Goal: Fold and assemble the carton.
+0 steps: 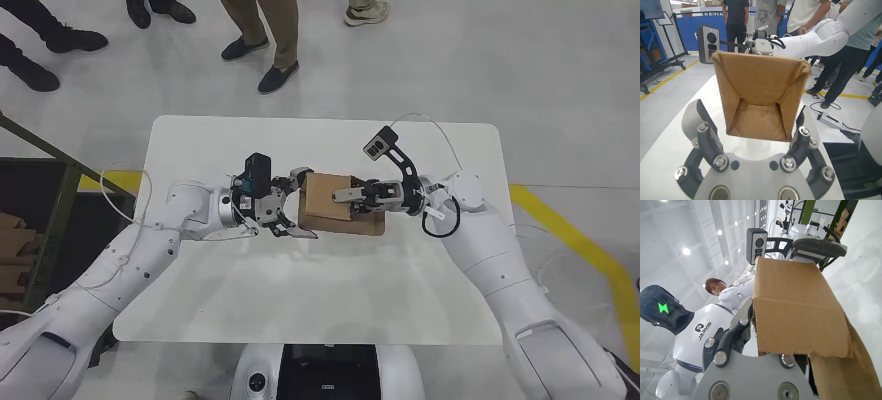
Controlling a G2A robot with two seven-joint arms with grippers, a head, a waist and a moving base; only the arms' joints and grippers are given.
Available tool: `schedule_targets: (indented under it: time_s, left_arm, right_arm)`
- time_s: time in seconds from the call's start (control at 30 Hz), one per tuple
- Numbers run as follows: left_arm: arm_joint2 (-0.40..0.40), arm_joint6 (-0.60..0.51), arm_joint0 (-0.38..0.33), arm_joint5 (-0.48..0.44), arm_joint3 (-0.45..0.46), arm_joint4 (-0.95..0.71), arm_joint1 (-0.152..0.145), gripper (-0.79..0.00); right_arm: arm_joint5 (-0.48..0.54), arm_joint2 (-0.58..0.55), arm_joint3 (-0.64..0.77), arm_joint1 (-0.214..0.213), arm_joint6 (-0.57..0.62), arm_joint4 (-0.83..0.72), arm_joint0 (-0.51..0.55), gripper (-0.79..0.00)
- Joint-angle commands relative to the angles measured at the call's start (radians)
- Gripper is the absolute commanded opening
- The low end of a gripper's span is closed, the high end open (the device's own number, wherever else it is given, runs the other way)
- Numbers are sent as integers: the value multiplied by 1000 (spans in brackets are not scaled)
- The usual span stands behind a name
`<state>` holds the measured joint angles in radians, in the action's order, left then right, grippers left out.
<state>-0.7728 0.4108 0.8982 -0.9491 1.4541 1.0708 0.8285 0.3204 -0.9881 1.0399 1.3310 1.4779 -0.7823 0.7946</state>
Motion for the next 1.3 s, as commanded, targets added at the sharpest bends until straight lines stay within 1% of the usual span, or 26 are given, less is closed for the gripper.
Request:
schedule_targets:
  time_s: [0.0, 0.03, 0.1, 0.37, 0.47, 0.53, 0.57, 0.63, 0.77, 0.87, 0.97, 1.0, 1.03, 1.07, 1.2, 1.27]
  left_arm:
    - [-5, -1, 3, -3, 1, 6, 2, 0]
    - [-7, 0, 6, -4, 2, 9, 4, 0]
    - [-12, 0, 10, -8, 3, 14, 6, -46]
    - [-29, 0, 27, -19, 1, 15, 17, -71]
    - [-34, -5, 31, -22, -2, 9, 22, -120]
    - [-37, -8, 33, -24, -4, 4, 26, -129]
    - [-38, -10, 35, -25, -5, 2, 27, -200]
    - [-41, -13, 36, -25, -6, 0, 31, -265]
    - [-48, -20, 40, -27, -10, -4, 37, -243]
    - [-53, -26, 41, -31, -12, -5, 42, -194]
    - [-60, -30, 44, -34, -13, -8, 46, -191]
    - [-62, -32, 44, -35, -14, -8, 47, -194]
    - [-64, -33, 45, -36, -14, -9, 49, -191]
    - [-66, -34, 46, -37, -16, -10, 50, -194]
    - [-74, -33, 51, -42, -23, -12, 55, -191]
    - [-81, -27, 54, -44, -25, -12, 57, -200]
  right_arm:
    - [0, 0, -4, 1, 1, -1, -2, -785]
    - [1, 0, -5, 1, 2, -1, -3, -785]
    - [1, 0, -8, 2, 5, -4, -4, -785]
    - [2, -1, -19, 4, 14, -8, -6, -785]
    - [3, -2, -22, 5, 19, -10, -7, -785]
    - [2, -2, -22, 5, 20, -10, -8, -785]
    - [1, -2, -22, 5, 21, -9, -8, -785]
    - [-1, -2, -22, 6, 23, -9, -8, -785]
    - [-4, -3, -21, 6, 26, -8, -8, -785]
    - [-6, -3, -21, 6, 28, -7, -9, -785]
    - [-6, -6, -24, 7, 28, -10, -10, -785]
    - [-5, -7, -25, 7, 27, -10, -11, -760]
    - [-5, -9, -27, 7, 26, -11, -12, -588]
    - [-5, -10, -28, 7, 27, -11, -13, -536]
    - [-7, -16, -24, 6, 28, -14, -15, -477]
    - [-7, -19, -20, 6, 29, -14, -14, -477]
